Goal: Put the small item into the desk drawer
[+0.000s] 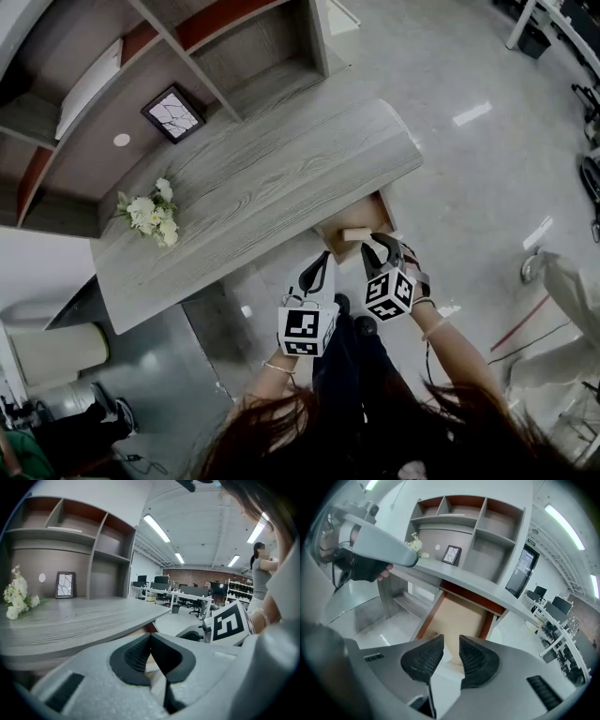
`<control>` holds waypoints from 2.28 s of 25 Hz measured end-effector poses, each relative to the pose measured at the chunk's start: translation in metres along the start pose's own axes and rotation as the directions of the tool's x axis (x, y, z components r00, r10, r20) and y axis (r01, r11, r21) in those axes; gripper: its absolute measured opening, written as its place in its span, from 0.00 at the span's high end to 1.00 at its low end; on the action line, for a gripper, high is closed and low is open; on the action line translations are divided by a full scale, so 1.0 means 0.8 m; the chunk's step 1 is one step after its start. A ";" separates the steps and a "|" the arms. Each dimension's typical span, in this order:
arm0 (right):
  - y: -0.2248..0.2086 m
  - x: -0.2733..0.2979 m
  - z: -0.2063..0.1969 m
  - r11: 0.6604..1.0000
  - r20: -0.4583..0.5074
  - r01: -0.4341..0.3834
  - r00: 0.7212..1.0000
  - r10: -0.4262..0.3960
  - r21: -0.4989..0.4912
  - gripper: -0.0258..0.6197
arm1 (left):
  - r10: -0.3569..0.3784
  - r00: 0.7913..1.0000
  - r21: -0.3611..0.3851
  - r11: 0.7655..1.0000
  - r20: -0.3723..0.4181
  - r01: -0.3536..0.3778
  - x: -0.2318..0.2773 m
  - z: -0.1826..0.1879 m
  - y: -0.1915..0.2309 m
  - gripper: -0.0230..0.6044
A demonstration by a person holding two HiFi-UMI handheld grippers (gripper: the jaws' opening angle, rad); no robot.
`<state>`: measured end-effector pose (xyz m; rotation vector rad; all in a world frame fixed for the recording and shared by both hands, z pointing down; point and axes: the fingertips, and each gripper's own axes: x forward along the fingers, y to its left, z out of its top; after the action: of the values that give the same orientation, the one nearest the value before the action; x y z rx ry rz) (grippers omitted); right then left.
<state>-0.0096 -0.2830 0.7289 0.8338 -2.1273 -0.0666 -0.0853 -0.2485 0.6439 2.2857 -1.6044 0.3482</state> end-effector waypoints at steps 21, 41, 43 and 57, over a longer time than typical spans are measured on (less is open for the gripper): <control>-0.040 -0.119 0.063 0.990 0.102 0.064 0.992 -0.078 0.129 0.88 | 0.064 0.997 -0.003 0.998 0.035 -0.064 -0.056 0.082 -0.043 0.94; -0.089 -0.239 0.142 0.967 0.250 0.111 0.953 -0.169 0.230 0.93 | 0.069 0.991 -0.017 0.998 0.117 -0.067 -0.117 0.192 -0.074 0.94; -0.089 -0.248 0.147 0.965 0.259 0.106 0.951 -0.168 0.239 0.94 | 0.071 0.989 -0.027 0.997 0.128 -0.068 -0.123 0.202 -0.074 0.94; -0.090 -0.331 0.175 0.935 0.318 0.093 0.925 -0.209 0.343 0.96 | -0.001 0.986 0.016 1.000 0.166 -0.002 -0.160 0.249 -0.106 0.94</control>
<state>0.0440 -0.2168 0.4329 1.2617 -2.4416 0.0589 -0.0463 -0.1907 0.4024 2.3811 -1.6859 0.1754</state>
